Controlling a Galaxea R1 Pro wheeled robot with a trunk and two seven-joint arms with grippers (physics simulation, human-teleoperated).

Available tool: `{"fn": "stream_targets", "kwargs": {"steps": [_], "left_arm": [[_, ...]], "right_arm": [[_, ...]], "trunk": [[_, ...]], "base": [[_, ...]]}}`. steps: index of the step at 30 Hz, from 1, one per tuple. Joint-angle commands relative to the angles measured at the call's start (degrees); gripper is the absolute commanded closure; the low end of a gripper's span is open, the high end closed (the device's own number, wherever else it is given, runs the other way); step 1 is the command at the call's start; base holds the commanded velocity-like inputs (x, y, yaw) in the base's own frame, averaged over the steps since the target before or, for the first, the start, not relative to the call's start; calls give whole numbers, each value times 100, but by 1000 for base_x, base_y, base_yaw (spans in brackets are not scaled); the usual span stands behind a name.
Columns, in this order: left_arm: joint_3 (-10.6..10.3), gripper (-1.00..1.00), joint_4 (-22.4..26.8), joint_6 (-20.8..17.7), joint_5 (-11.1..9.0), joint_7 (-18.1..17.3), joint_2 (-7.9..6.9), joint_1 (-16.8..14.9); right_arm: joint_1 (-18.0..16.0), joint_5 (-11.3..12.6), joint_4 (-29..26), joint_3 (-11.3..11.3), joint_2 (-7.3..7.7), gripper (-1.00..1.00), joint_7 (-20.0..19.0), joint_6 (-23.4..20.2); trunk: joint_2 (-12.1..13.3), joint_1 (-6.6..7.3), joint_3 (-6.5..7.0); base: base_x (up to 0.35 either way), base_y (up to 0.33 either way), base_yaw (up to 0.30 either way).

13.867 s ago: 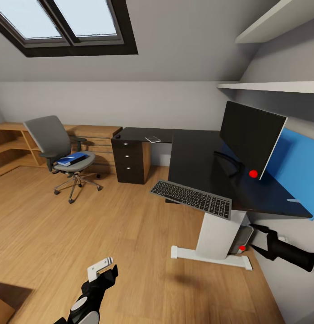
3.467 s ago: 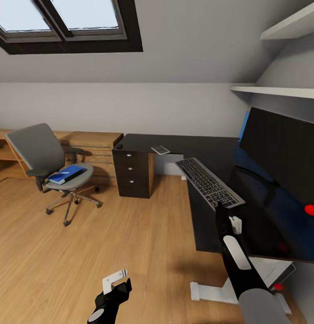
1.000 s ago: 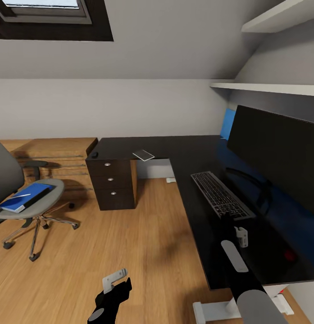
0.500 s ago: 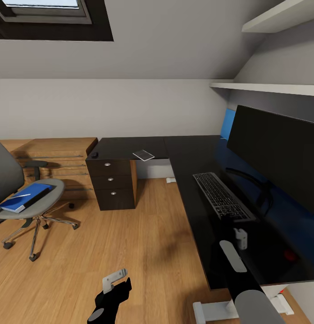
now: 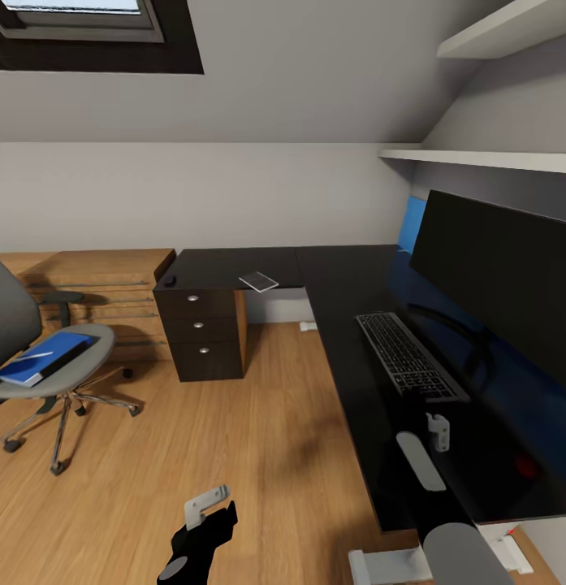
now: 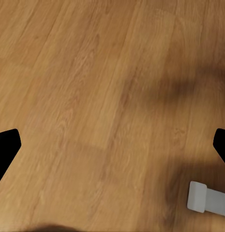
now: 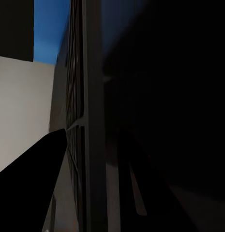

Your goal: In the bedroom, organize the workspace by keeping the computer under the desk, ensuring the monitor is on the desk, placing the keyboard on the desk next to the monitor, placing the mouse on the desk next to the keyboard, moving the folder from the swivel chair onto the desk next to the mouse, stacking the notebook on top of the folder with the pen on top of the notebook, and positioning the swivel chair next to the desk.

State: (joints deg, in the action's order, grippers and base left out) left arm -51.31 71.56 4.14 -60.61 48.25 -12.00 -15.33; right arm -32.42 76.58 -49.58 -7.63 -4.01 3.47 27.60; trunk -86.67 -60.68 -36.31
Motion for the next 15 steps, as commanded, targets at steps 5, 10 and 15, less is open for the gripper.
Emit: {"fn": "stream_targets", "kwargs": {"steps": [5,10,15], "left_arm": [[-23,-100,7,43,-48,22,-5,-7],[-28,-100,7,43,-51,15,2,-11],[-28,-100,7,43,-56,9,4,-11]], "right_arm": [[-1,174,105,0,4,100,110,11],[-1,173,106,7,5,100,110,9],[-1,173,106,7,6,100,110,9]], "trunk": [[-2,-3,-6],[-2,-3,-6],[-2,-3,-6]], "base": [[118,0,0],[195,-46,0],[58,-19,0]]}}
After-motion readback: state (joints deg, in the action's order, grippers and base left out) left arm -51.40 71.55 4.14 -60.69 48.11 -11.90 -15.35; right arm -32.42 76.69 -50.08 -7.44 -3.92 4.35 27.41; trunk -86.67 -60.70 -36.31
